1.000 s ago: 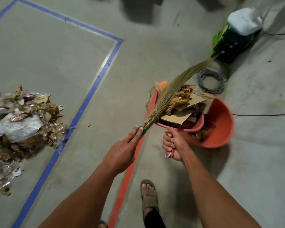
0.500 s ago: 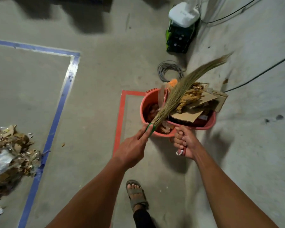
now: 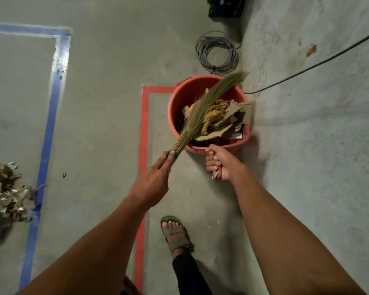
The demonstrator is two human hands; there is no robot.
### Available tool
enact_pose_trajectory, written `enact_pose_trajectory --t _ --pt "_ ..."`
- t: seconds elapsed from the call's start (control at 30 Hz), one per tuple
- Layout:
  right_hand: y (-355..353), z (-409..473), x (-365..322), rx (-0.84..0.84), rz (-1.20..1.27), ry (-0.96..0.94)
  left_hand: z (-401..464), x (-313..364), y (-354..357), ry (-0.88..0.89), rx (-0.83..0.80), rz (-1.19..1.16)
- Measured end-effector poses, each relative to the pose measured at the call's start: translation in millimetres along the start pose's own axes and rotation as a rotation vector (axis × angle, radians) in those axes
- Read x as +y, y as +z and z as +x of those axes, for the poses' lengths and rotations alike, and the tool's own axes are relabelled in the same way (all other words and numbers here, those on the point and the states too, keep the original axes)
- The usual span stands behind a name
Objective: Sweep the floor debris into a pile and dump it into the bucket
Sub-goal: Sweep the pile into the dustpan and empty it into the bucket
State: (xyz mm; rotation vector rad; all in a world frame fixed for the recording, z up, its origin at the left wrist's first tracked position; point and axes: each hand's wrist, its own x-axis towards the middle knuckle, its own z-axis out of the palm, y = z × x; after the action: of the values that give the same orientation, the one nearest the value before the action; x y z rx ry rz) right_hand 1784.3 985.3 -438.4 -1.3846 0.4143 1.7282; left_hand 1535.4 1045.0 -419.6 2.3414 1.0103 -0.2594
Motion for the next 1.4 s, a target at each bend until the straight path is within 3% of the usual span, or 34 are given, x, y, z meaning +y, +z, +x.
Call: enact_pose_trajectory --t 0.13,0.3,0.43,0.53,0.63,0.73,0.93,1.2,1.4 --pt "-3 19 -19 0.003 0.082 0.105 3 -9 4 -0.037 -0.029 0.037" --pt "1 16 -62 0.085 -0.082 0.197 17 -10 -13 -0.035 -0.019 0.071" --pt "1 4 -88 0.185 -0.37 0.284 29 -2 -28 -0.033 0.005 0.064" --pt "4 -9 -98 0.304 -0.773 0.334 34 5 -35 -0.032 0.02 0.056" --pt "8 -28 -109 0.422 -1.092 0.334 33 11 -38 -0.028 0.019 0.036" --pt "9 -39 -119 0.446 -1.249 0.287 29 12 -40 -0.032 0.037 0.019" --pt "5 -30 -109 0.569 -1.203 0.132 20 4 -33 -0.081 0.07 -0.029" --pt "41 -27 -72 0.516 -0.903 0.093 -1 -22 -38 -0.114 0.122 -0.144" --pt "104 -22 -39 0.462 -0.622 -0.154 -29 -57 -55 -0.204 0.2 -0.234"
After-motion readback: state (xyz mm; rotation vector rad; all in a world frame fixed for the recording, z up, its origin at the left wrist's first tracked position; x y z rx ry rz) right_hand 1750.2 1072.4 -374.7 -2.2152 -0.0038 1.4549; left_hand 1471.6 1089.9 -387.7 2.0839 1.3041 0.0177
